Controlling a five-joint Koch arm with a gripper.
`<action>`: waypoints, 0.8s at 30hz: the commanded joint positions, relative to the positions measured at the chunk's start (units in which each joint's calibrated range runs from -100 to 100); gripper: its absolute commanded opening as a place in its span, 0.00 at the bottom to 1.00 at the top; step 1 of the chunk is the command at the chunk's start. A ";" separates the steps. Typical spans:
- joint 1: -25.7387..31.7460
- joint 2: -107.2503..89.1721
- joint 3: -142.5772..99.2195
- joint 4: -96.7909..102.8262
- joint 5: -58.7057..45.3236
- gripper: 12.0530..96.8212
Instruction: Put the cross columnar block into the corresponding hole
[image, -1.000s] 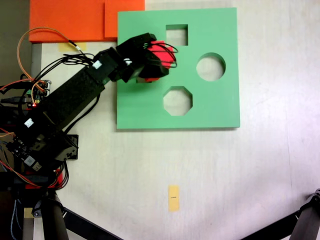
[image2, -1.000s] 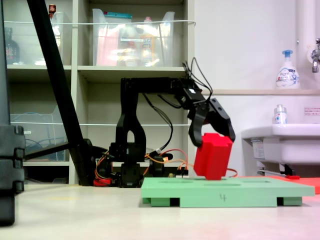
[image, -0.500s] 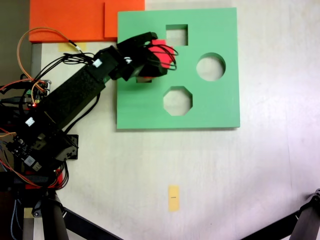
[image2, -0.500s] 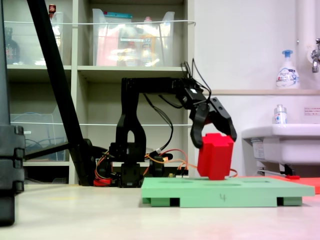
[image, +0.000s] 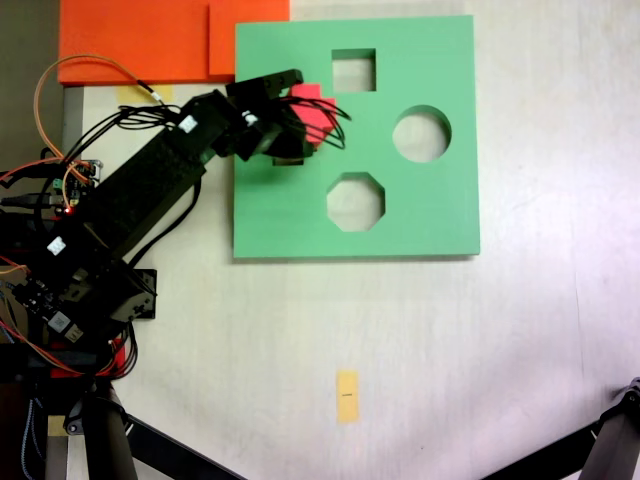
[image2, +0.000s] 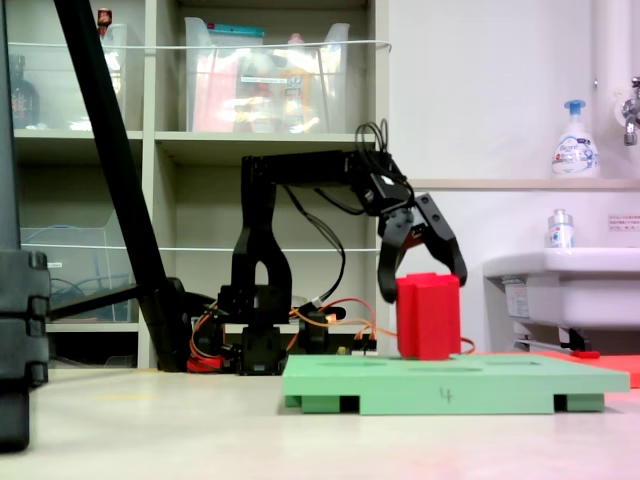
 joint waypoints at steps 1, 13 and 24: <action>0.15 -1.35 1.36 -2.61 0.88 0.32; 1.07 1.02 0.66 -3.76 4.15 0.32; 1.90 4.51 0.66 -3.67 5.23 0.32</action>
